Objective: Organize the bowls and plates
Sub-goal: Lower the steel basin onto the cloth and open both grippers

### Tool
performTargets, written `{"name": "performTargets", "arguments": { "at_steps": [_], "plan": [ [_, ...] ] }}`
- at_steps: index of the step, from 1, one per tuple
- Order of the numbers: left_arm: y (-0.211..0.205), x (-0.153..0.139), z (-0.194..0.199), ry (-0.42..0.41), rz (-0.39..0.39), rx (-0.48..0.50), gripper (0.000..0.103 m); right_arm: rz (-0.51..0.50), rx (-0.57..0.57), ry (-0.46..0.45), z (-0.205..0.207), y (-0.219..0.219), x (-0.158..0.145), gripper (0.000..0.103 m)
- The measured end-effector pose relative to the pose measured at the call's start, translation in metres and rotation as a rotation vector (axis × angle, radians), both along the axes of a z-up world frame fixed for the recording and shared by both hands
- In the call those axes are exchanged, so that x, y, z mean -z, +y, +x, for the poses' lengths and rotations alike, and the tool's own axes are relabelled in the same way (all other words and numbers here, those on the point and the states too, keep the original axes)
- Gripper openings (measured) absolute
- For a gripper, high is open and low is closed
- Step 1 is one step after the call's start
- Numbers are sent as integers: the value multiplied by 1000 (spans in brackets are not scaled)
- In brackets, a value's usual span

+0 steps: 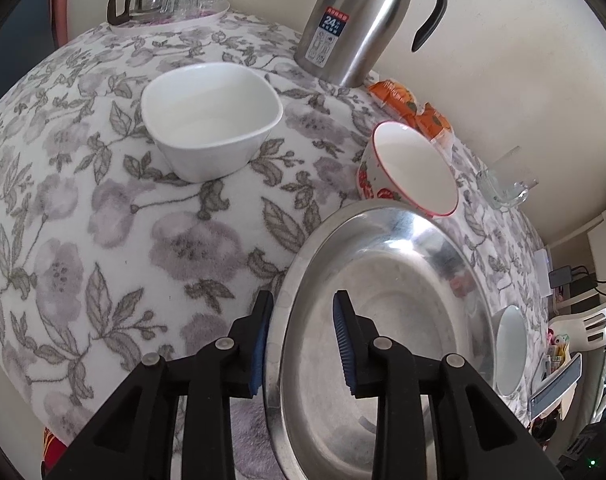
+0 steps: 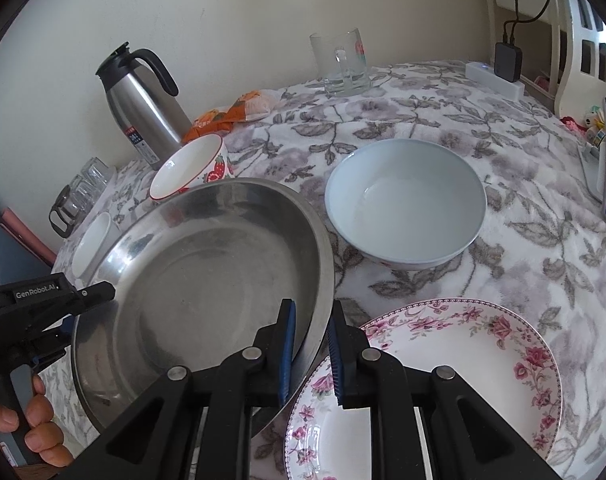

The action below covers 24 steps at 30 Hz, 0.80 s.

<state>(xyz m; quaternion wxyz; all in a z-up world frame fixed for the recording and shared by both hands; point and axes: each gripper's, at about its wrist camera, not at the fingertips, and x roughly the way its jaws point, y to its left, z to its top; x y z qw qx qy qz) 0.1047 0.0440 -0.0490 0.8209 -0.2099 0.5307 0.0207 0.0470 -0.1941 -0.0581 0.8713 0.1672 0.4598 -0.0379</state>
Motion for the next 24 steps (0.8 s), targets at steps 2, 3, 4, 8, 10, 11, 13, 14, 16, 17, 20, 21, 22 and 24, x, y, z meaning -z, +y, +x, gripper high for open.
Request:
{"name": "performTargets", "arguments": {
  "at_steps": [2,3,4,8,10,11,13,14,16,17,20,21,22,24],
  "plan": [
    [-1,5,1,13,5,1,30,-6,0,7,0,0,1,17],
    [-1,8,1,23,7,2,30,-8,1,10,1,0,2,17],
    [-1,10,2,31,7,2,30,-10,1,14,1,0,3,17],
    [-2,17,2,54,9,7,31,-15,2,25,2,-1,6,17],
    [-3,20,3,62,15,6,31,-21,0,27,2,1,6,17],
    [-3,21,3,66,16,6,31,-23,-2,28,2,1,6,17],
    [-2,24,3,77,16,4,31,-24,-6,34,3,2,7,17],
    [-2,25,3,81,15,3,31,-23,-11,38,3,2,8,17],
    [-1,28,3,93,14,3,31,-33,-18,45,3,4,9,17],
    [-2,29,4,97,14,3,31,-40,-22,47,4,5,9,17],
    [-3,30,4,99,19,8,31,-47,-27,51,4,6,10,17],
    [-3,30,4,98,19,9,31,-44,-27,53,4,6,11,17],
    [-3,29,4,98,18,9,31,-41,-27,55,4,5,11,17],
    [-2,30,4,103,10,8,31,-38,-27,55,4,5,11,17]
  ]
}}
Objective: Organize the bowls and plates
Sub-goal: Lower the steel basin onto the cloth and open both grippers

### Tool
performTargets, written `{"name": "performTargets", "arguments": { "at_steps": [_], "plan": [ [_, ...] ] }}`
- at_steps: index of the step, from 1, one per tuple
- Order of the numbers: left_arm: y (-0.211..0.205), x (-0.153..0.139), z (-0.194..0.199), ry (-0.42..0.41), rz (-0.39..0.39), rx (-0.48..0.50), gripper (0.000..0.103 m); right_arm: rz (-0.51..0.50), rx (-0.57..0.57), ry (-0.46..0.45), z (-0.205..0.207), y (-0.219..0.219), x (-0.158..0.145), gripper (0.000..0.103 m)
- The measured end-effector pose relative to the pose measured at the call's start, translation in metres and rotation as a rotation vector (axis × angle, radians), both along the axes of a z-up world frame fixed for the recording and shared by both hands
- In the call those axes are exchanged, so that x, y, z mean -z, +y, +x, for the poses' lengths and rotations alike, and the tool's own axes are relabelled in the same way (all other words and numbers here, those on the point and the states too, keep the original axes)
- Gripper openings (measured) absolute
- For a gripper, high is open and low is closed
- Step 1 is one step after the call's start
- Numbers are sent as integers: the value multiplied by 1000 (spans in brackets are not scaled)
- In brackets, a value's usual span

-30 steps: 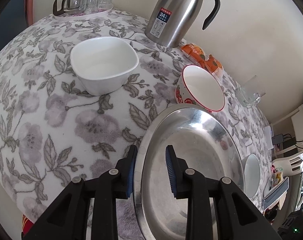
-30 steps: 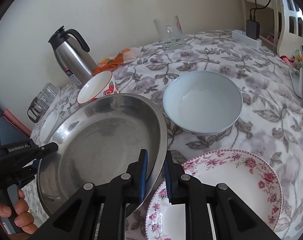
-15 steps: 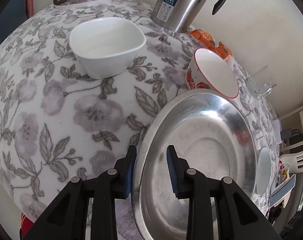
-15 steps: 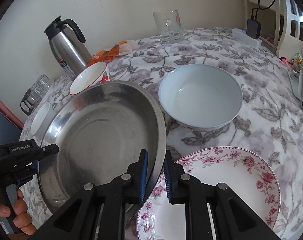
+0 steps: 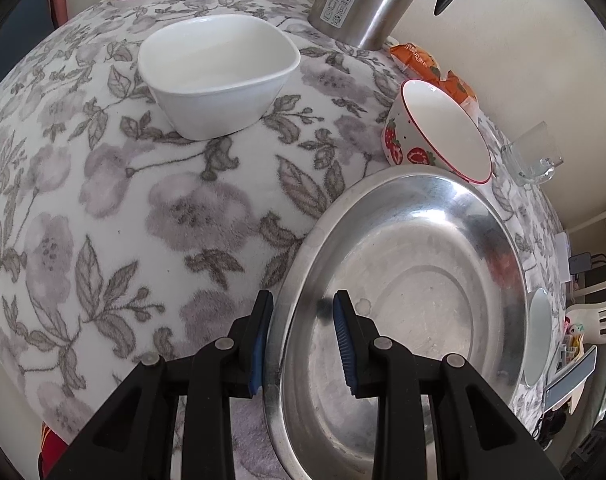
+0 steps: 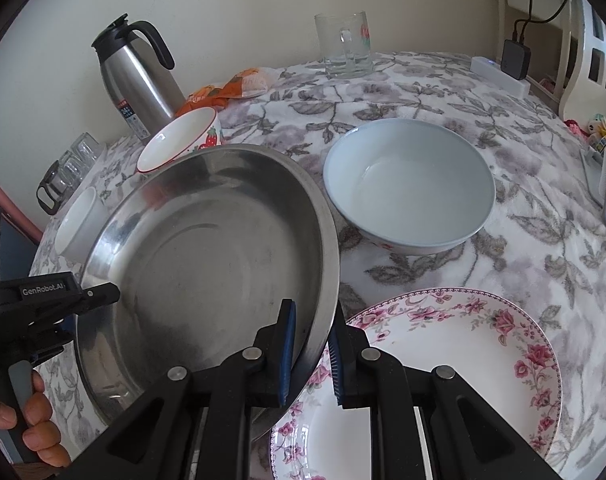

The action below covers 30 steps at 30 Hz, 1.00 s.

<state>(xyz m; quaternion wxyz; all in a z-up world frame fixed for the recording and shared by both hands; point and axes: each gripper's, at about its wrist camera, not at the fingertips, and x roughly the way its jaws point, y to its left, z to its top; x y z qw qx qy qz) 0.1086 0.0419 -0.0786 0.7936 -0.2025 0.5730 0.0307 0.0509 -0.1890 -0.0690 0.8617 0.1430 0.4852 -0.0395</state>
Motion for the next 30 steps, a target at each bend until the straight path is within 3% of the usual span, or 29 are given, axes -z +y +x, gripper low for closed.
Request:
{"name": "performTargets", "arguments": {
  "at_steps": [5,9,12,19,21,22,30],
  "plan": [
    [-1,-1,0,7,-6,11,38,25,11,2,-1,-3,-2,19],
    [-4,-10,0,-12,-8,27,50,30,14,-8,-2,-4,-5,21],
    [-5,-22,-2,-46,-3,39,57,20,17,-27,-3,-4,-11,28],
    [-10,-48,-9,-116,37,69,63,18,43,-82,-9,-8,-26,30],
    [-13,-51,-11,-122,59,81,67,13,45,-92,-10,-7,-28,47],
    [-15,-52,-12,-125,73,88,68,6,44,-95,-10,-7,-28,61],
    [-21,-47,-15,-122,173,101,93,-29,3,-91,-8,1,-28,81]
  ]
}}
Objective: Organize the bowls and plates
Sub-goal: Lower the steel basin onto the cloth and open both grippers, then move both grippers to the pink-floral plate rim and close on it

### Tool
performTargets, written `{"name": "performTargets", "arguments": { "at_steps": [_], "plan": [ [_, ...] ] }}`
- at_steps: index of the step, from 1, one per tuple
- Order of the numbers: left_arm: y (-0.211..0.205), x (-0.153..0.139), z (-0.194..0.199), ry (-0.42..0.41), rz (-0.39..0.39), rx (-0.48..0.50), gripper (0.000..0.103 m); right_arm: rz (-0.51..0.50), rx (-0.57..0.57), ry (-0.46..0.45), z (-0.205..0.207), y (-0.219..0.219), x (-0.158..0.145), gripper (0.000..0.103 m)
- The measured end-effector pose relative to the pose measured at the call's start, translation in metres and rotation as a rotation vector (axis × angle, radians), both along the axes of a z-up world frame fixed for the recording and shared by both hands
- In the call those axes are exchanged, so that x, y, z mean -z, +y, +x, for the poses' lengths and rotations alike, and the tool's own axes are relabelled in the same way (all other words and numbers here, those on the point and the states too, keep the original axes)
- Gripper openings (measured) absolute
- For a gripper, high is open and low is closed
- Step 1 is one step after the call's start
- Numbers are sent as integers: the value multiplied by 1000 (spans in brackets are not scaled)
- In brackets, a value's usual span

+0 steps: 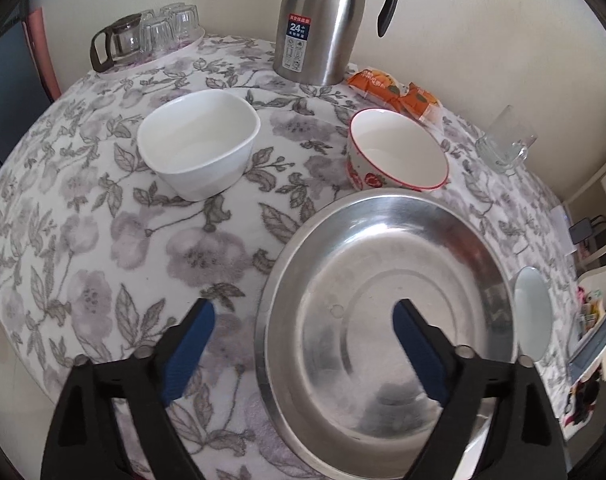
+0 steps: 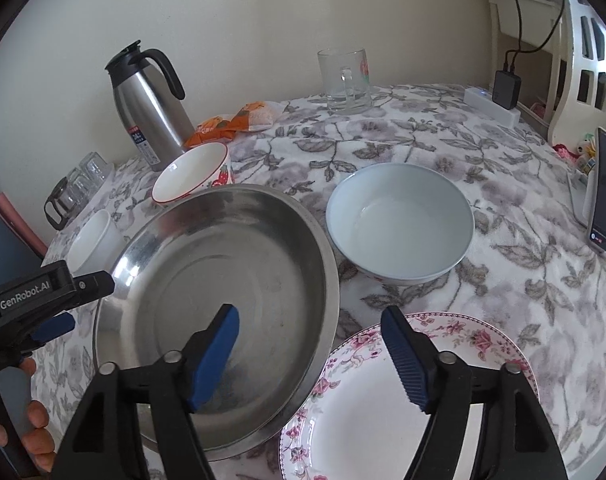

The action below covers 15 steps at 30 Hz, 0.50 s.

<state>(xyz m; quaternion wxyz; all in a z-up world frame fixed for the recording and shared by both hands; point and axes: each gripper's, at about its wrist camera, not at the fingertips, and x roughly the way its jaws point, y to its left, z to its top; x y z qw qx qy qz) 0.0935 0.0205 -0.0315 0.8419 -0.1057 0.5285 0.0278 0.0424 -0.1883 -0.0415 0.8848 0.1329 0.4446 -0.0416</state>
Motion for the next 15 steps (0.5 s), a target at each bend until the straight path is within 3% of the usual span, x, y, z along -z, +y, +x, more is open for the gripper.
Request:
{"name": "performTargets", "arguments": {
  "at_steps": [7,15],
  "plan": [
    [0,-5,-7,-28,11,-18,97,1,-10,-24,-6,-5,-2,103],
    [-19,-28,-23,-146,-21,10,97,-10,11,-67,-17,-19,-10,103]
  ]
}}
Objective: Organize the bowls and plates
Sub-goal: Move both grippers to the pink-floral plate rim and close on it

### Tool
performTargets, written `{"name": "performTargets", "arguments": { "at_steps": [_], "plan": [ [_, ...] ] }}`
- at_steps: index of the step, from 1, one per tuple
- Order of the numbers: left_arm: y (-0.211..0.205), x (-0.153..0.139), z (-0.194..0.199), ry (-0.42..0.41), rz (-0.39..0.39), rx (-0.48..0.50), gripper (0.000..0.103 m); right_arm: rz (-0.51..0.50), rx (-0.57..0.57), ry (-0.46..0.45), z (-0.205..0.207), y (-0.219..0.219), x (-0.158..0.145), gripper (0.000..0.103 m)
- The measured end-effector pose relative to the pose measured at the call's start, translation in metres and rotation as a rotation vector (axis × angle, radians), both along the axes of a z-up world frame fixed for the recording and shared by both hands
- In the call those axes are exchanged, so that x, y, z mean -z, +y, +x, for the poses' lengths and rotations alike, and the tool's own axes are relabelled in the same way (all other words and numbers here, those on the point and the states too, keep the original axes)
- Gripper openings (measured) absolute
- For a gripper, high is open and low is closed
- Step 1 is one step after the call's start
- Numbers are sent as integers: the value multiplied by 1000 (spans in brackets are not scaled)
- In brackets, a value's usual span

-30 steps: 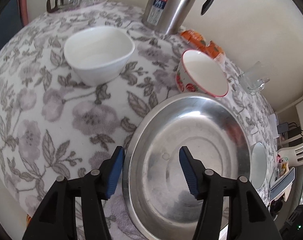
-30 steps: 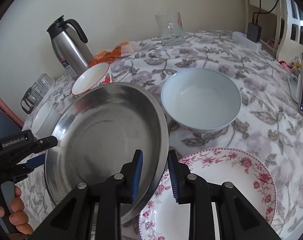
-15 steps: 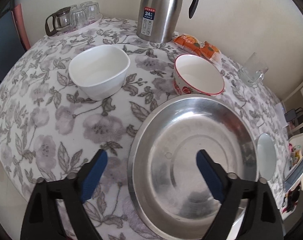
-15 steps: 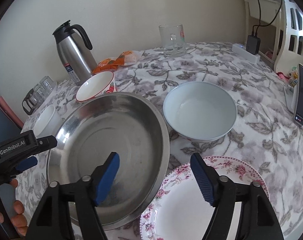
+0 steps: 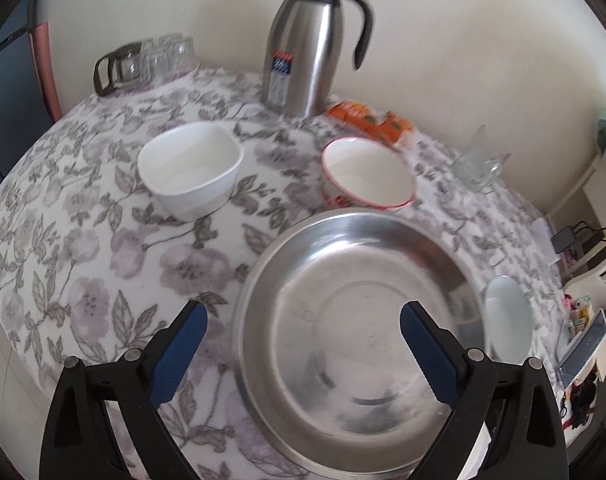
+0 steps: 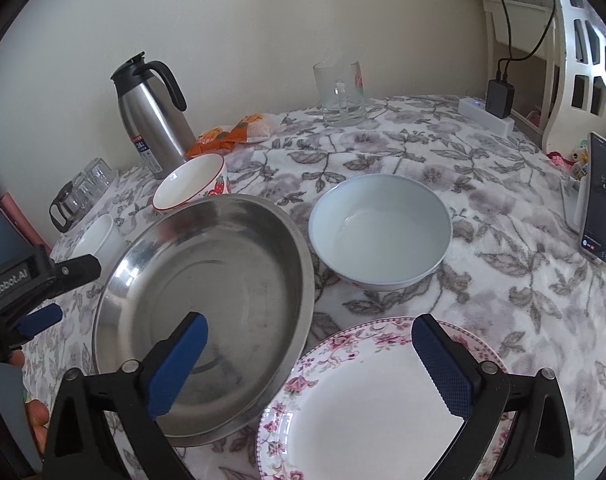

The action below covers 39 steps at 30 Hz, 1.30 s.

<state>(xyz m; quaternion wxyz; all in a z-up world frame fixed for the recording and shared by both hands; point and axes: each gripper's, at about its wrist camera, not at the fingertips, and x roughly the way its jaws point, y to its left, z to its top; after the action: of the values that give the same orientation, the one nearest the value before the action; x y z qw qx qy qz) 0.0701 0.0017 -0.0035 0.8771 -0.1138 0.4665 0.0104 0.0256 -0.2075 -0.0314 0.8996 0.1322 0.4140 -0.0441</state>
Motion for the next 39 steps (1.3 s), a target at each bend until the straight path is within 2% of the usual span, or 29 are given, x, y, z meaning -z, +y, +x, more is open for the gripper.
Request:
{"name": "performTargets", "arguments": {
  "at_steps": [5,12,16,22,27,34,37,39],
  "plan": [
    [-11,-15,-12,-55,-59,40,97,-3,41,-70,-15,-20,-13,103],
    [-36,-31,-32,-66,-116,132,97,63,149,-50,-38,-69,-11,103],
    [-52,-34,-48,-35,-163,168,97,120,202,-41,-50,-93,-5,103],
    [-82,-25,-76,26,-155,223,97,154,223,-13,-61,-109,3,102],
    [-99,-11,-91,85,-171,280,97,191,215,71,-60,-113,19,97],
    [-102,21,-90,227,-221,263,97,249,224,184,-57,-116,43,78],
    [-104,31,-89,275,-239,261,96,270,229,214,-57,-118,51,65],
    [-107,37,-90,298,-244,269,91,283,226,234,-57,-119,56,58]
  ]
}}
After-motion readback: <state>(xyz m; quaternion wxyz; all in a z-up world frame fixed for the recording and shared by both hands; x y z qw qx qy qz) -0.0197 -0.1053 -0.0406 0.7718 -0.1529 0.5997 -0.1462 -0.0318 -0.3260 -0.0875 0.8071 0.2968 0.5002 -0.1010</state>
